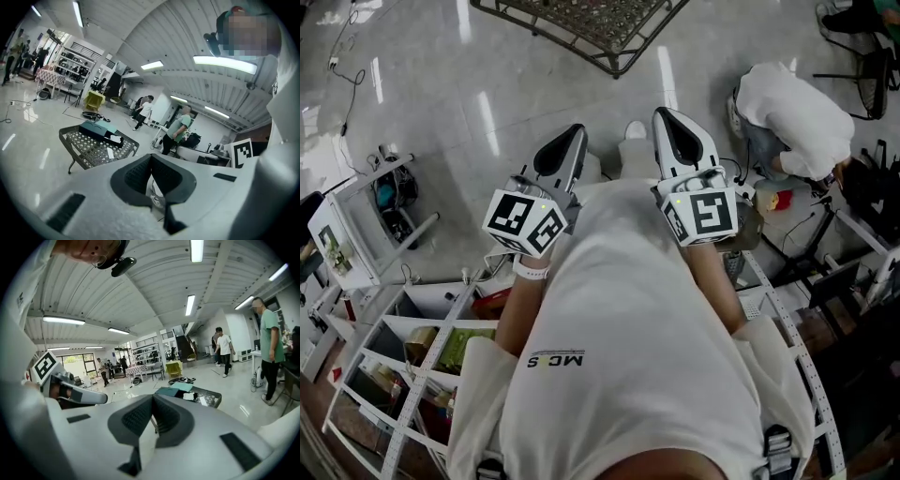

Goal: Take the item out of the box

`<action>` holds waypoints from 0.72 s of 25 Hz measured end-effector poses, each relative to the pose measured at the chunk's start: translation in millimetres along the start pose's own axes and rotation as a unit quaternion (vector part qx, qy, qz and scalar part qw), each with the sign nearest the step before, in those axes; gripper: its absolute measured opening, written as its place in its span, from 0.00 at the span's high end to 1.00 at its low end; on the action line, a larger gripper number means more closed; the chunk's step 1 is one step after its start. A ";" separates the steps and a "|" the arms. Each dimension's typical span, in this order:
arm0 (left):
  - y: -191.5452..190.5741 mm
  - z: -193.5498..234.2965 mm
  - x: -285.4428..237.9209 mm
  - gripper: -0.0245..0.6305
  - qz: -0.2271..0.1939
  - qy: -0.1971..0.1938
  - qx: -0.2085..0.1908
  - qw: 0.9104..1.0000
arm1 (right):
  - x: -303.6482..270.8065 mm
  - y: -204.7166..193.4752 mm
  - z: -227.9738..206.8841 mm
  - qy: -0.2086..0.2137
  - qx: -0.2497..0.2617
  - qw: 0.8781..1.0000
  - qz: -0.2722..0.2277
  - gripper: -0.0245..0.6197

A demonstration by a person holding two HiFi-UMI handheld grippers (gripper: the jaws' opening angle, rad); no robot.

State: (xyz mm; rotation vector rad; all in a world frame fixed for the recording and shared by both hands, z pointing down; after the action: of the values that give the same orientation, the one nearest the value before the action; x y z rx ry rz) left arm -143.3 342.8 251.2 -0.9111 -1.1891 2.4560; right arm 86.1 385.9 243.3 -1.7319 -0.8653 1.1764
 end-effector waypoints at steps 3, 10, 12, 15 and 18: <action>-3.7 -7.2 -11.2 0.93 0.009 0.012 0.005 1.000 | -1.3 -6.4 -22.2 0.003 -0.005 1.000 0.000 0.94; -3.5 -14.8 -41.9 0.93 0.010 0.031 0.029 0.999 | -11.6 -20.2 -70.1 -0.004 -0.022 1.000 0.015 0.94; 6.4 -7.1 -55.1 0.93 0.009 0.025 0.030 0.999 | -22.1 -17.4 -78.3 -0.011 -0.026 0.999 0.019 0.94; 26.0 17.3 -75.2 0.93 0.007 0.016 0.027 0.999 | -51.3 -6.9 -85.7 -0.021 -0.015 0.999 0.019 0.94; 43.9 48.7 -89.5 0.93 0.005 0.007 0.033 0.999 | -82.9 3.5 -86.3 -0.043 -0.023 0.999 0.020 0.94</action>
State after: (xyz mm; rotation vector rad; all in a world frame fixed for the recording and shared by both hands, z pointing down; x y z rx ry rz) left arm -104.2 242.4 277.7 -0.9167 -1.0957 2.4773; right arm 141.5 289.0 286.8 -1.7541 -0.9187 1.2750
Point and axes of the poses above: the fingertips, and each gripper's own axes: x backward along the fingers, z to its left, y out of its top, the point moved 10 cm from there along x, backward along the fingers, and after that the axes turned 5 degrees about z, right-handed, at the moved point
